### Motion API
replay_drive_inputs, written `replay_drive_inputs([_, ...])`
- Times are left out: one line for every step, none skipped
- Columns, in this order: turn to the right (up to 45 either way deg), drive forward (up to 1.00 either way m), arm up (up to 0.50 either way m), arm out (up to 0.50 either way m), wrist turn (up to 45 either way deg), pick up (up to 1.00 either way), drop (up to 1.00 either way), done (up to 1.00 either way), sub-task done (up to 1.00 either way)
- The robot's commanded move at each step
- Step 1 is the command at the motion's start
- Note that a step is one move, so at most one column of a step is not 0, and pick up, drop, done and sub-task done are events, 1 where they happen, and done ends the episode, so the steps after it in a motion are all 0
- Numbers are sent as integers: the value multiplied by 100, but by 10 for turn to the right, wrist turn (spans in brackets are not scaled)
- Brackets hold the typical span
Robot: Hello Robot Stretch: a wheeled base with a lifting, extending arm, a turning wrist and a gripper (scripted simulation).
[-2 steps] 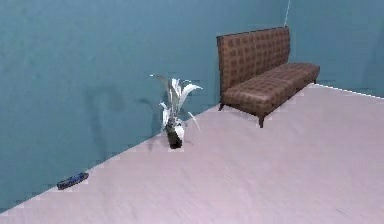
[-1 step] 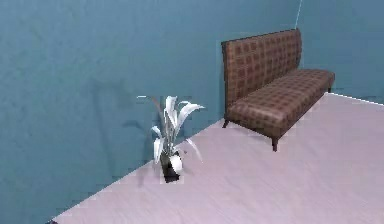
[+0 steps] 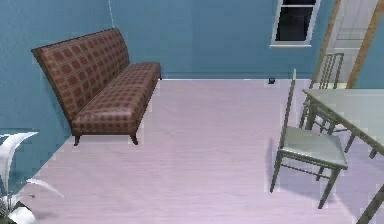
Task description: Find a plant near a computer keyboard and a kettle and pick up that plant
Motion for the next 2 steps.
replay_drive_inputs([30, 0, 0, 0, 0, 0, 0, 0, 0])
replay_drive_inputs([-30, 0, 0, 0, 0, 0, 0, 0, 0])
